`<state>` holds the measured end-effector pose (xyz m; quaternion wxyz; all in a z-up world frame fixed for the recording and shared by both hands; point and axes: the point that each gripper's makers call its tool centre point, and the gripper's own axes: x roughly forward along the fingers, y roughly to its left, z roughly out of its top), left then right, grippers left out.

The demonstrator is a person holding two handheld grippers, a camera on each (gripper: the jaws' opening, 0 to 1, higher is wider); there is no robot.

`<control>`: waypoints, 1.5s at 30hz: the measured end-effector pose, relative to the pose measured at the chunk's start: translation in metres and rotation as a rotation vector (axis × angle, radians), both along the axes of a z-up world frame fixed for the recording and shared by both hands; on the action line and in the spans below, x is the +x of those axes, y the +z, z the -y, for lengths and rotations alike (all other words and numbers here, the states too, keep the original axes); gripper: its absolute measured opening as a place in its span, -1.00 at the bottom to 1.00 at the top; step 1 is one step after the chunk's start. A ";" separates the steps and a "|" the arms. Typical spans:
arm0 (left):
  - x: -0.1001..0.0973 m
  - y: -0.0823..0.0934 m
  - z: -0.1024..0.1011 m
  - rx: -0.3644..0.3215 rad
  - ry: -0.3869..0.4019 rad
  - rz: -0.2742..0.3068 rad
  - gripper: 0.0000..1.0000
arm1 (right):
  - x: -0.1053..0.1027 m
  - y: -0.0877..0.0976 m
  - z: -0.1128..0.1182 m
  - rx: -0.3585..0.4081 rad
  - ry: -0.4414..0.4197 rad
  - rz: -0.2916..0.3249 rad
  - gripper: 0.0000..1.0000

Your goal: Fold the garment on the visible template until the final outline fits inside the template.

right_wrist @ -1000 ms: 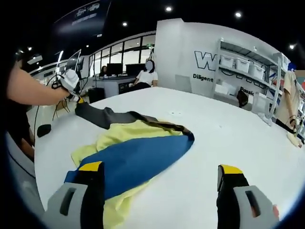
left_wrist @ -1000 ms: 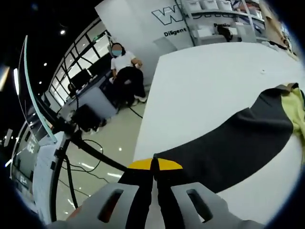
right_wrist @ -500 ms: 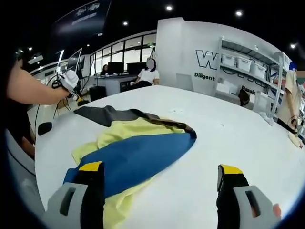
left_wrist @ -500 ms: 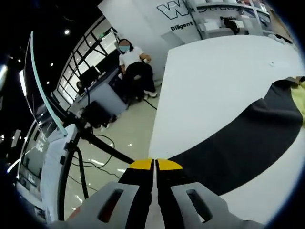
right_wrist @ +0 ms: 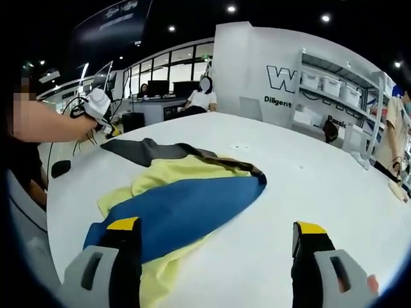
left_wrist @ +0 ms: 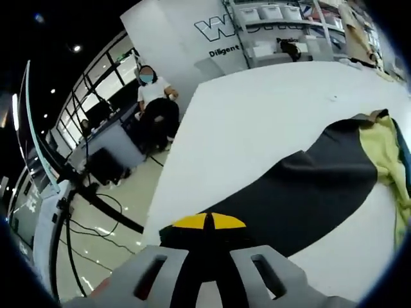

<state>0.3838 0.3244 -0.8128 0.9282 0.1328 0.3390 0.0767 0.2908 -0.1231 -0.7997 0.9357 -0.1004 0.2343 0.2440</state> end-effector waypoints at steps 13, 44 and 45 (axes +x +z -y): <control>0.001 0.024 0.096 -0.107 -0.188 0.115 -1.00 | 0.000 0.003 0.000 -0.004 0.006 0.012 0.92; -0.113 -0.003 0.258 -0.322 -0.532 -0.054 -1.00 | -0.003 0.028 -0.006 -0.004 0.028 0.065 0.81; -0.117 -0.006 0.261 -0.320 -0.538 -0.059 -1.00 | -0.004 0.029 -0.006 -0.010 0.030 0.067 0.81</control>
